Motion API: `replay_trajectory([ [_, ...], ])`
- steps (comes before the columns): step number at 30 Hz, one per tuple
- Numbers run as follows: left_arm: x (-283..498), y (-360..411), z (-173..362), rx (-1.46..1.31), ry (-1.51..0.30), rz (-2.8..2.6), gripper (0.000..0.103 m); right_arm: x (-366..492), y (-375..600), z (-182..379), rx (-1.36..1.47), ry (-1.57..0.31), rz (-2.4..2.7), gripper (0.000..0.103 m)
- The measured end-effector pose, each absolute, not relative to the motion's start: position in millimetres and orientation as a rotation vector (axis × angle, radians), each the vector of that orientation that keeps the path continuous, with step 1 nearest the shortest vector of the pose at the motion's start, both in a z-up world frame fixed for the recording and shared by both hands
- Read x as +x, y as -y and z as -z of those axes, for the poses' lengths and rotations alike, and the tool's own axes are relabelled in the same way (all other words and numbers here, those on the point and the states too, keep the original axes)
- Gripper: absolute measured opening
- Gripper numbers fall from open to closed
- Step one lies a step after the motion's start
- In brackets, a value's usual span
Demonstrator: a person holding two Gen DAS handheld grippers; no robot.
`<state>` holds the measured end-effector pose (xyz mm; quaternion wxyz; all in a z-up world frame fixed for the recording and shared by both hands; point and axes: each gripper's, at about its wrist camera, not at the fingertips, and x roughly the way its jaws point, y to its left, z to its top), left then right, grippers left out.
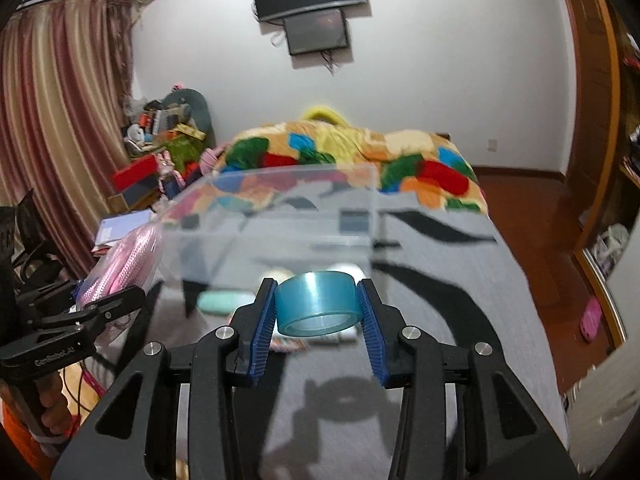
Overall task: Organize objects
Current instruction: 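Lower the pink rope bag into the box with the left gripper while the right drops the blue tape in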
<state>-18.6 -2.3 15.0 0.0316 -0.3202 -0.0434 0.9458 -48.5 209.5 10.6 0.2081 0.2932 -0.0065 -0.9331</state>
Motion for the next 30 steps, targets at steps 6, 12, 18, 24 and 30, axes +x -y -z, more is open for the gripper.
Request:
replay_trajectory([
  [6, -53, 21, -34, -0.954, 0.194, -2.924, 0.051, -73, -189, -30, 0.759, 0.013, 2.585, 0.037],
  [12, -101, 29, -35, -1.029, 0.202, -2.904, 0.051, -108, -171, -33, 0.78, -0.027, 2.596, 0.037],
  [18, -143, 23, -17, -1.172, 0.157, -2.851, 0.051, -149, -153, -18, 0.918, -0.086, 2.556, 0.037],
  [24, -169, 18, 1, -1.277, 0.106, -2.803, 0.051, -168, -140, 2, 1.021, -0.163, 2.51, 0.037],
  [30, -171, 9, 11, -1.318, 0.048, -2.789, 0.052, -166, -132, 11, 1.042, -0.208, 2.481, 0.037],
])
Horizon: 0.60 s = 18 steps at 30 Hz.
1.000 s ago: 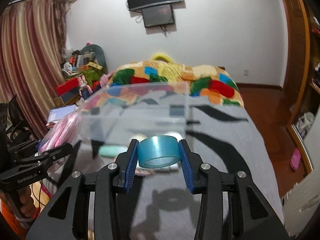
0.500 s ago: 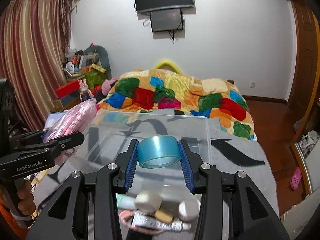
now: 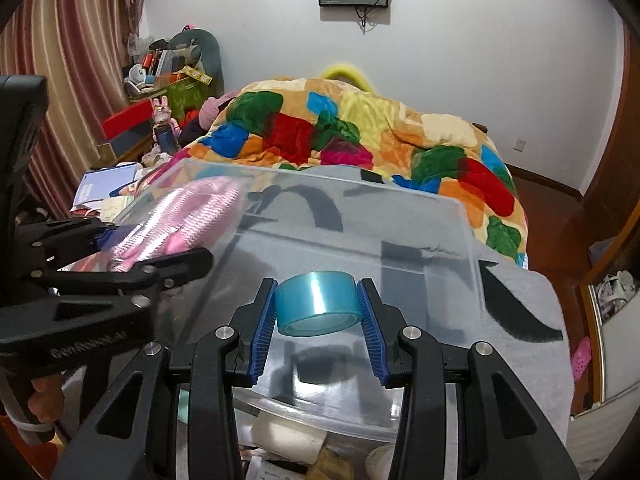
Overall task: Organize objects
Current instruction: 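Lower the pink rope bag into the box with the left gripper while the right drops the blue tape in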
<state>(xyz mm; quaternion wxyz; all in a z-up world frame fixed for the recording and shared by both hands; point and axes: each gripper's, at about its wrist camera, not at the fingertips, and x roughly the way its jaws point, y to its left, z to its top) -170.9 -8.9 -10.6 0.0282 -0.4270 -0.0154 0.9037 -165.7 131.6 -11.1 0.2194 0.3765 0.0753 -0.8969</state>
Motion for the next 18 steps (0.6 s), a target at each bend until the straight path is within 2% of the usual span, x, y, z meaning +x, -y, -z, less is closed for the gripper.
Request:
replay_trajectory([
  [3, -169, 10, 10, -1.32, 0.065, -2.781, 0.056, -165, -130, 10, 1.045, -0.21, 2.48, 0.04],
  [8, -159, 18, -6, -1.258, 0.091, -2.818, 0.067, -157, -136, 1, 1.006, -0.194, 2.5, 0.06],
  [13, -135, 20, -30, -1.147, 0.073, -2.881, 0.09, -138, -150, -15, 0.94, -0.184, 2.53, 0.066],
  [15, -124, 21, -36, -1.109, 0.064, -2.898, 0.094, -130, -157, -20, 0.91, -0.18, 2.546, 0.071],
  [18, -112, 20, -37, -1.096, 0.057, -2.897, 0.096, -116, -166, -24, 0.879, -0.182, 2.565, 0.072],
])
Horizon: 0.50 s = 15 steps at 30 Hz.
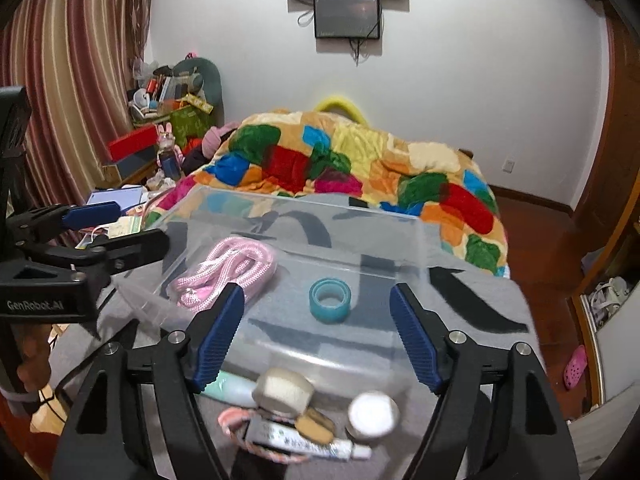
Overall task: Organize objects
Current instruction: 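Lower the pink rope bag into the box with the left gripper while the right drops the blue tape in, then grasp the teal bottle with the left gripper while the right gripper grasps the white jar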
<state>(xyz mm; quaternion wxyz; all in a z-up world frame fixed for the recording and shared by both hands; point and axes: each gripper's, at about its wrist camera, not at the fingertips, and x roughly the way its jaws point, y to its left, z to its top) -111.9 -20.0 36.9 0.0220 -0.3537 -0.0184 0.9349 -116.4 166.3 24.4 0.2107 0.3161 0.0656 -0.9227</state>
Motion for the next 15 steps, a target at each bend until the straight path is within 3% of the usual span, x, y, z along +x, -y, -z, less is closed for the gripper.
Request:
replay_trajectory([
  [12, -73, -3, 17, -1.206, -0.04, -2.779, 0.096, -82, -198, 13, 0.961, -0.124, 2.55, 0.072],
  [14, -75, -10, 28, -1.238, -0.088, -2.753, 0.09, -83, -201, 22, 0.992, -0.096, 2.533, 0.071],
  [15, -77, -13, 32, -1.254, -0.105, -2.734, 0.082, -84, -201, 26, 1.005, -0.089, 2.526, 0.068],
])
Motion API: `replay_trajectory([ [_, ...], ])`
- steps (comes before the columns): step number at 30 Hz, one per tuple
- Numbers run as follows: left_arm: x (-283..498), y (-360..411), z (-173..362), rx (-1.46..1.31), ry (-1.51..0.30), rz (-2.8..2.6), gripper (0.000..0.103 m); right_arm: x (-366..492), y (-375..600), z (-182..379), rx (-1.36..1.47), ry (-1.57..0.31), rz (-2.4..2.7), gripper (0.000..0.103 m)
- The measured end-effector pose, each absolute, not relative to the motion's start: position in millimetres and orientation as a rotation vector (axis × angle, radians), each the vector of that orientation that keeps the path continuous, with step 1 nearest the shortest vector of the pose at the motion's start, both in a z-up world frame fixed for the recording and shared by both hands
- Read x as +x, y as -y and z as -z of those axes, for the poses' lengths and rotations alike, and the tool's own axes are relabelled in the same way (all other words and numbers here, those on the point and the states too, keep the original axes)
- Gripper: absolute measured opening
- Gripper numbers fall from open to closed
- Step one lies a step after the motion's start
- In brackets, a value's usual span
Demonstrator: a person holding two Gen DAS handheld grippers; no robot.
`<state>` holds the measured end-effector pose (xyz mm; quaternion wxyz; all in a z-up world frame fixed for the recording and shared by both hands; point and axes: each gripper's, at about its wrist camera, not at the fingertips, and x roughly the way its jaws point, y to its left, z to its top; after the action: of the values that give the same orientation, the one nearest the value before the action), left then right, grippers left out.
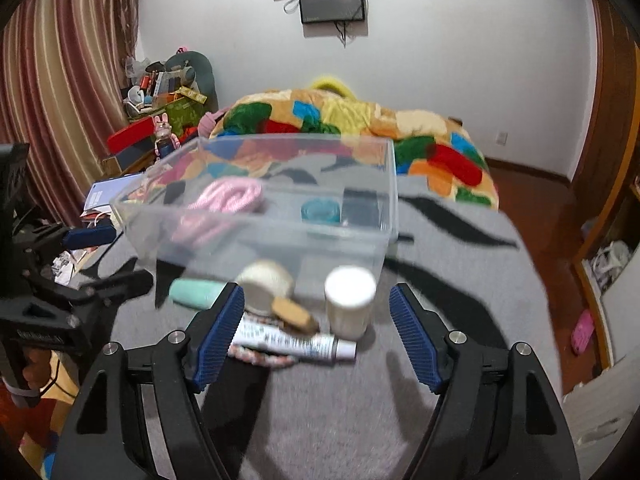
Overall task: Organize objects
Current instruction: 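Grasp the teal bottle with the left gripper while the right gripper grasps the white jar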
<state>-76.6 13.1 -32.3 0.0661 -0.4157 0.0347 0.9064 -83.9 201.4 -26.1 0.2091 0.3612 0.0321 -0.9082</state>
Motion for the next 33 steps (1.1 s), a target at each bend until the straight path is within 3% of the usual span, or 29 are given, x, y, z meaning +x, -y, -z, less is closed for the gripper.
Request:
replay_trajectory([
  [1, -81, -17, 37, -1.277, -0.123, -2.701, 0.077, -85, -202, 30, 1.017, -0.09, 2.521, 0.063],
  [7, -99, -33, 50, -1.314, -0.154, -2.596, 0.077, -93, -210, 36, 1.034, -0.053, 2.547, 0.052],
  [11, -105, -42, 52, -1.325, -0.164, -2.544, 0.073, -98, -219, 35, 1.034, 0.002, 2.552, 0.048],
  [16, -103, -50, 56, -1.319, -0.194, -2.498, 0.036, -102, -224, 36, 1.041, 0.053, 2.547, 0.046],
  [19, -96, -52, 55, -1.298, -0.19, -2.501, 0.024, -104, -221, 36, 1.036, 0.059, 2.547, 0.041],
  [23, -82, -49, 56, -1.279, -0.177, -2.534, 0.024, -107, -220, 35, 1.036, 0.063, 2.537, 0.028],
  [33, -54, -25, 40, -1.196, -0.045, -2.658, 0.024, -86, -223, 21, 0.954, 0.071, 2.541, 0.028],
])
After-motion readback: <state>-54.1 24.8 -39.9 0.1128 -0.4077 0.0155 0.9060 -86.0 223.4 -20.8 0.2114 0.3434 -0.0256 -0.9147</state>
